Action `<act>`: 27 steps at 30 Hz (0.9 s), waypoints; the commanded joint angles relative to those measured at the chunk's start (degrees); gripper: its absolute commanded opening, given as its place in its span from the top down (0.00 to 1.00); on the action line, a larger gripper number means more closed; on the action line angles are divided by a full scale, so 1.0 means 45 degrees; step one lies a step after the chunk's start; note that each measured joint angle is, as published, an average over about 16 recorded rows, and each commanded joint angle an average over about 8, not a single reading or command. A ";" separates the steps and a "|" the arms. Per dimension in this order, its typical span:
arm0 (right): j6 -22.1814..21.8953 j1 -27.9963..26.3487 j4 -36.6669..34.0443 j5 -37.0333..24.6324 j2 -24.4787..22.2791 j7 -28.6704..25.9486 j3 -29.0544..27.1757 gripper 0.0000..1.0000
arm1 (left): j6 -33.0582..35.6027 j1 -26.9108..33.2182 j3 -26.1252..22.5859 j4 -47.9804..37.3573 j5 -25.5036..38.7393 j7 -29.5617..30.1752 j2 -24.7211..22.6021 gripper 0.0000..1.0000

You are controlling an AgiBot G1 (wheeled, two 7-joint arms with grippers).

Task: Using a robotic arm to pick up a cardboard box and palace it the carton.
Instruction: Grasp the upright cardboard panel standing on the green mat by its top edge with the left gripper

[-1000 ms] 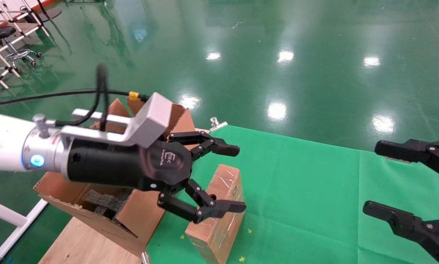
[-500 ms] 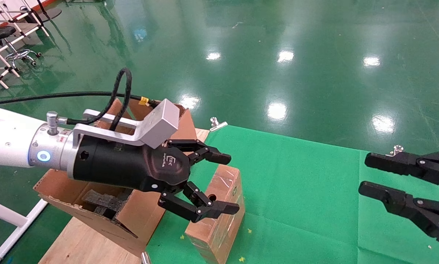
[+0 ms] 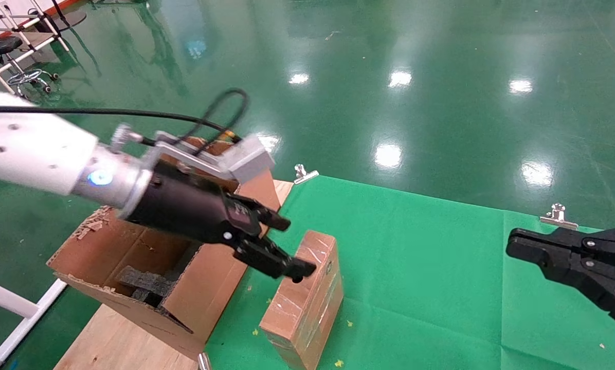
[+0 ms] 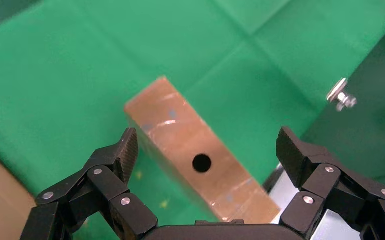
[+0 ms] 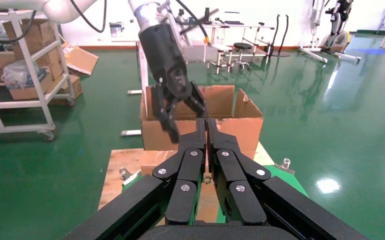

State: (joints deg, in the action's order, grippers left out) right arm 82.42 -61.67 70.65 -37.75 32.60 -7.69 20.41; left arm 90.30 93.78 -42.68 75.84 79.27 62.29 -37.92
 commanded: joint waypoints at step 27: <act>0.0000 0.0000 0.0000 0.0000 0.0000 0.0000 0.0000 0.82 | -0.0352 0.3312 -0.6227 -0.0423 0.0419 0.4357 -0.1948 0.00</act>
State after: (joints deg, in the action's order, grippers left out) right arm 82.42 -61.67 70.65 -37.75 32.60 -7.69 20.41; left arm 88.81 108.67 -70.56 73.98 81.34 81.97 -46.61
